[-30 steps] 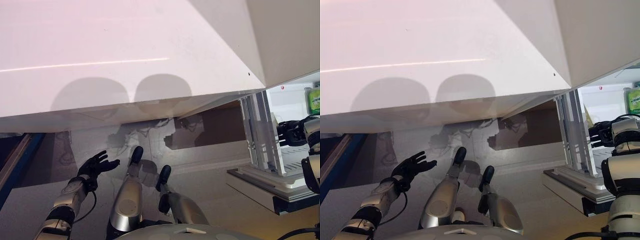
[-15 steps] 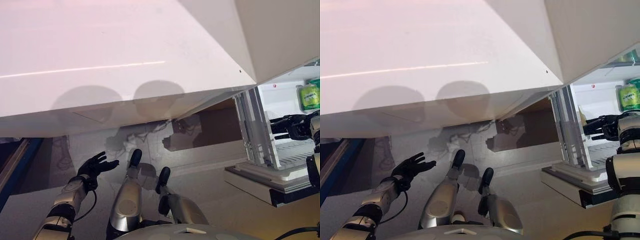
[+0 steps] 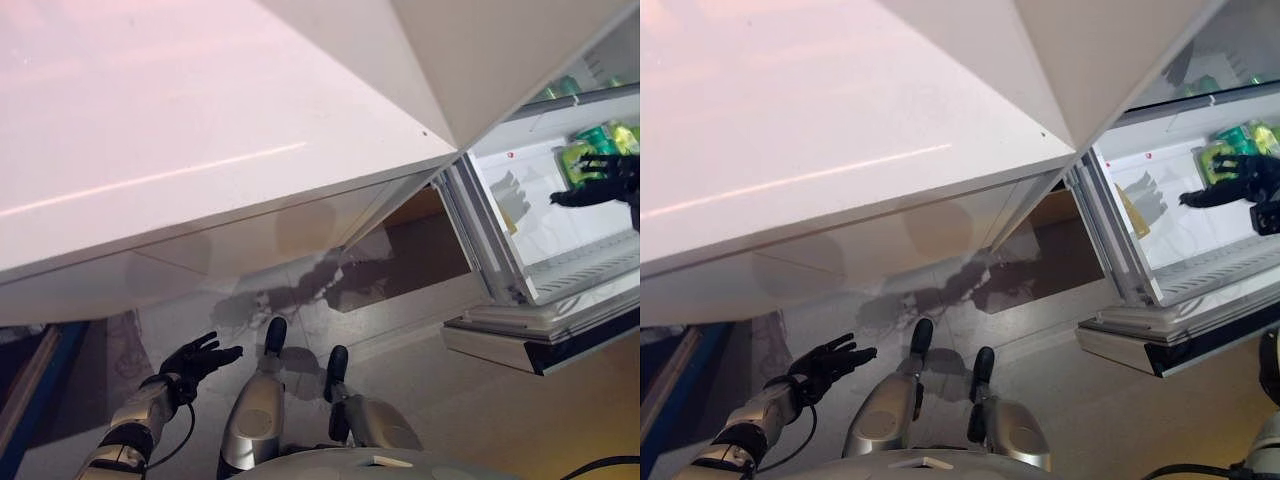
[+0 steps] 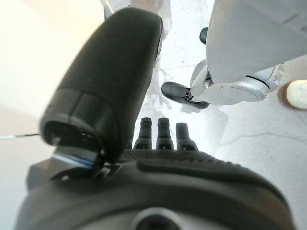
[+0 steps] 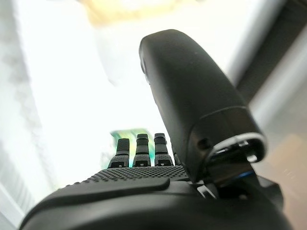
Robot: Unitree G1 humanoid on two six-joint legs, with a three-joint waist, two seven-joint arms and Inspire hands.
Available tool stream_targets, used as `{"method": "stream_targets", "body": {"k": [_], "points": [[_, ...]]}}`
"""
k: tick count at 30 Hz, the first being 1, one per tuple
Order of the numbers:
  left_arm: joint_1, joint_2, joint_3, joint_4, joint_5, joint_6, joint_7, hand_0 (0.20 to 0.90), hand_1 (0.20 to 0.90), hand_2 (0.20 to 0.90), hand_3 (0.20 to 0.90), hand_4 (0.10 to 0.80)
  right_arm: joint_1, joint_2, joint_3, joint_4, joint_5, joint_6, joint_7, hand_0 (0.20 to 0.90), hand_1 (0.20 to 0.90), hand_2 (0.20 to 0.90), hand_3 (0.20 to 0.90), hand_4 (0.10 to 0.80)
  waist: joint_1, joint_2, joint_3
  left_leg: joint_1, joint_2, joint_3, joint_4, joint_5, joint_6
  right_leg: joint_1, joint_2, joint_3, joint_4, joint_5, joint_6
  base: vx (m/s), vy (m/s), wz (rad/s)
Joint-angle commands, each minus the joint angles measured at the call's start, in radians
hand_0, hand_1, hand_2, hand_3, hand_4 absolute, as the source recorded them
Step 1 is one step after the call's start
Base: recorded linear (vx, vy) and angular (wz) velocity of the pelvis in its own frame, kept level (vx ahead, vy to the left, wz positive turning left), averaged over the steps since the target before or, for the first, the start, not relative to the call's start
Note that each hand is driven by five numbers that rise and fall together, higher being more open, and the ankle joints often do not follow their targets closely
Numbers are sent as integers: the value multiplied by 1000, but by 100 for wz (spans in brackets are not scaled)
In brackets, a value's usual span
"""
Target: Put drinks into fridge and close the fridge
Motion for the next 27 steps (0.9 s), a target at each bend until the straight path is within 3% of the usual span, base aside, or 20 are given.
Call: {"method": "stream_targets", "body": {"k": [1, 2, 6, 11, 16, 20, 27], "points": [[105, -5, -27, 85, -2, -20, -53, 900, 900, 900, 900, 800, 87, -121, -29, -150, 59, -81, -185, 900, 900, 900, 900, 800, -50, -8, -212, 52, -17, 47, 8, -142, 14, -71, 10, 24, 50, 23, 51, -25, 161, -12], [117, -21, -24, 95, -3, -27, -67, 900, 900, 900, 900, 800, 160, -110, -121, -253, 69, -103, -265, 900, 900, 900, 900, 800, -66, 6, -228, 61, -18, 49, 7, -147, 15, -64, 7, 30, 48, 19, 52, -33, 145, -6], [138, -56, -9, 113, 9, -36, -90, 900, 900, 900, 900, 800, 314, -43, -315, -489, 55, -138, -447, 900, 900, 900, 900, 800, -95, 35, -259, 78, -16, 59, 8, -158, 14, -48, 3, 40, 47, 7, 53, -33, 100, -7], [160, -97, 19, 122, 43, -45, -92, 900, 900, 900, 900, 800, 543, 167, -525, -739, 20, -320, -746, 900, 900, 900, 900, 800, -127, 58, -281, 111, -12, 71, 17, -179, 20, -28, -3, 59, 77, -22, 54, -29, 32, -12], [189, -128, 55, 132, 105, -63, -108, 900, 900, 900, 900, 800, 719, 363, -689, -836, -49, -560, -1029, 900, 900, 900, 900, 800, -153, 78, -287, 127, -11, 77, 58, -200, 31, -18, -4, 72, 142, -56, 46, -3, 10, -11], [209, -148, 75, 121, 156, -59, -116, 900, 900, 900, 900, 800, 800, 484, -771, -809, -5, -701, -1096, 900, 900, 900, 900, 800, -169, 90, -280, 153, -17, 79, 108, -235, 42, -1, -5, 71, 191, -85, 37, 51, 6, -3], [239, -169, 84, 100, 175, -77, -109, 900, 900, 900, 900, 800, 918, 621, -759, -648, 128, -794, -975, 900, 900, 900, 900, 800, -195, 99, -233, 146, -43, 78, 294, -348, 69, -7, -14, 75, 329, -165, 5, 76, -25, -4]]}}
